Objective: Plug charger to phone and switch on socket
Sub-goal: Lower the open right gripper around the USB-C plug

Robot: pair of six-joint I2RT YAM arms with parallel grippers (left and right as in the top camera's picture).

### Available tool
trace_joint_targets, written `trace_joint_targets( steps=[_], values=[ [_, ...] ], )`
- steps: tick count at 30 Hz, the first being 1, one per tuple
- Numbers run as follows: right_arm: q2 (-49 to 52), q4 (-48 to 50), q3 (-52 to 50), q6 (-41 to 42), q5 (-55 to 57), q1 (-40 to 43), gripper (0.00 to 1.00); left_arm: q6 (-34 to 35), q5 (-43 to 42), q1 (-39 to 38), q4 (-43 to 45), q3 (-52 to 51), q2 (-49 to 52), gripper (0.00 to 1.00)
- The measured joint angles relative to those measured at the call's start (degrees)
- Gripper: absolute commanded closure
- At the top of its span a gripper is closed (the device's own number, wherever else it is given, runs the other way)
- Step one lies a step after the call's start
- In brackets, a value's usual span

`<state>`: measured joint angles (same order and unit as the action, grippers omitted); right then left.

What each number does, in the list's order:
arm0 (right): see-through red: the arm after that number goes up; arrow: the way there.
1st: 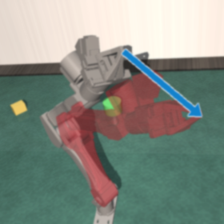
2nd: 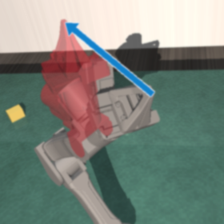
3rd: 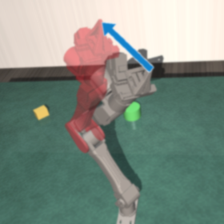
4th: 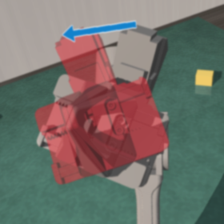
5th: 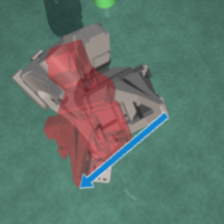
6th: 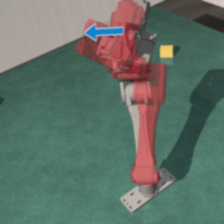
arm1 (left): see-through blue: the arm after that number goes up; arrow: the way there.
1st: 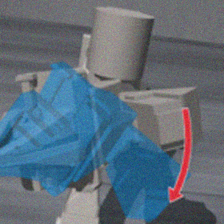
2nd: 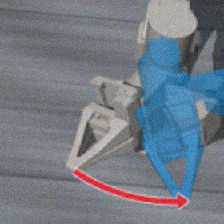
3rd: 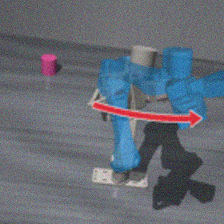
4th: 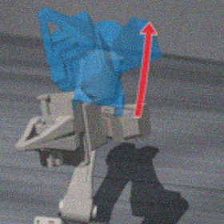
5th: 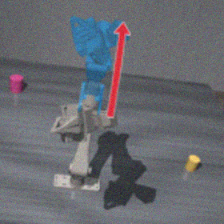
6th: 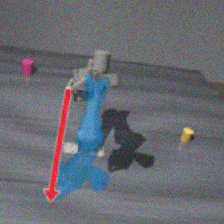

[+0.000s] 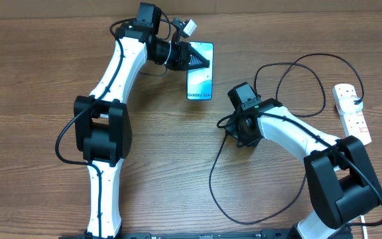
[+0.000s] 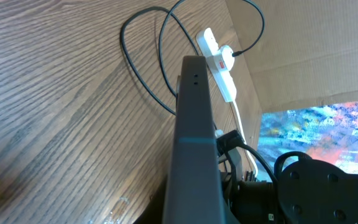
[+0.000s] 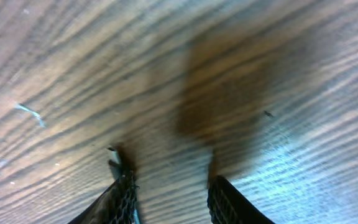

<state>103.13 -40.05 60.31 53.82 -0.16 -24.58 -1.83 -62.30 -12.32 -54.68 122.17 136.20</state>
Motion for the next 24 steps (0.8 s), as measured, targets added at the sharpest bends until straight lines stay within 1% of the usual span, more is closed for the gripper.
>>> trace_joint_targets(
  steps=[4,7,10,14,24],
  values=[
    [0.0,0.4,0.0,0.0,0.0,0.0,0.62,0.0,0.0,0.4,-0.3,0.0,0.0,0.95],
    [0.0,0.5,0.0,0.0,0.1,0.0,0.63,0.0,0.0,0.5,-0.5,0.0,0.0,0.96],
    [0.0,0.5,0.0,0.1,0.1,0.0,0.62,0.0,0.0,0.5,-0.6,0.0,0.0,0.96],
    [0.0,2.0,0.0,0.1,0.0,-0.1,0.62,0.0,0.0,0.5,-0.6,0.0,0.0,0.96],
    [0.0,2.3,0.0,0.2,-1.1,-0.2,0.63,0.0,0.0,0.5,-0.6,0.0,0.0,0.96]
  ],
)
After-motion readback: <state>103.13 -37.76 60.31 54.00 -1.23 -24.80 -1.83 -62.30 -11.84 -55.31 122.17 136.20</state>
